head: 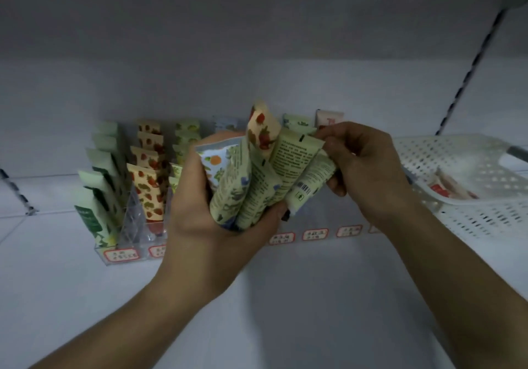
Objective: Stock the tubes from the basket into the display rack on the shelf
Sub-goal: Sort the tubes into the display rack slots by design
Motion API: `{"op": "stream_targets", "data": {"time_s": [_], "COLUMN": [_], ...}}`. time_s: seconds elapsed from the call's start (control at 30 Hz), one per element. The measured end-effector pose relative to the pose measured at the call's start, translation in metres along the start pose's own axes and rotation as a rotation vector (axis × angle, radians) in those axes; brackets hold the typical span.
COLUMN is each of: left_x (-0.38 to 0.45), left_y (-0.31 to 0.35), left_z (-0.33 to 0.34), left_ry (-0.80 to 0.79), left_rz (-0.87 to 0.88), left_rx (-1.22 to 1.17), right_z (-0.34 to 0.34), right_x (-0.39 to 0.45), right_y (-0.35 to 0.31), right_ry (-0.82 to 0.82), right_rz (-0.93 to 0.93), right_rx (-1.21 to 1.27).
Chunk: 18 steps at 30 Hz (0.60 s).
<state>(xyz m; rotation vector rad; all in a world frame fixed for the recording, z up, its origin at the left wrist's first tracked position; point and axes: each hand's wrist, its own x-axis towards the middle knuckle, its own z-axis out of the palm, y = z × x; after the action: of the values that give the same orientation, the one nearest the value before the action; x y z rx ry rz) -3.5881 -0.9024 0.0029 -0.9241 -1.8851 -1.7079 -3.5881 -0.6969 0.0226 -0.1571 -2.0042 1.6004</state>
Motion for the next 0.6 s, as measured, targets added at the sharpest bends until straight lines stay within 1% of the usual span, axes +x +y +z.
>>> {"op": "stream_targets", "data": {"time_s": [0.1,0.23,0.37,0.43,0.5,0.53,0.6], "left_x": [-0.005,-0.005,-0.005,-0.007,-0.007,-0.007,-0.007], "left_y": [-0.009,-0.023,-0.026,-0.027,-0.028,-0.027,-0.024], "left_z": [0.003,-0.006,-0.009,-0.011,-0.013,-0.013,-0.012], "left_ry": [-0.025,-0.042,-0.083,-0.084,-0.074,-0.070,-0.061], "left_rz": [-0.007,-0.019,-0.014,-0.013,-0.002,-0.001,-0.014], "left_rx": [0.000,0.064,0.068,0.063,0.076,0.077,0.047], "right_z": [-0.002,-0.002,-0.001,0.000,0.001,0.001,0.000], "right_x": [0.001,0.000,-0.001,-0.002,-0.004,-0.004,-0.005], "right_y": [0.003,0.007,0.007,0.007,0.003,0.001,-0.004], "right_ry": [-0.022,-0.056,-0.086,-0.111,-0.138,-0.166,-0.279], "right_rz": [0.066,0.097,0.147,0.183,0.233,0.261,0.290], "right_rx": [-0.004,-0.058,-0.042,0.011,0.122,0.197,0.343]}}
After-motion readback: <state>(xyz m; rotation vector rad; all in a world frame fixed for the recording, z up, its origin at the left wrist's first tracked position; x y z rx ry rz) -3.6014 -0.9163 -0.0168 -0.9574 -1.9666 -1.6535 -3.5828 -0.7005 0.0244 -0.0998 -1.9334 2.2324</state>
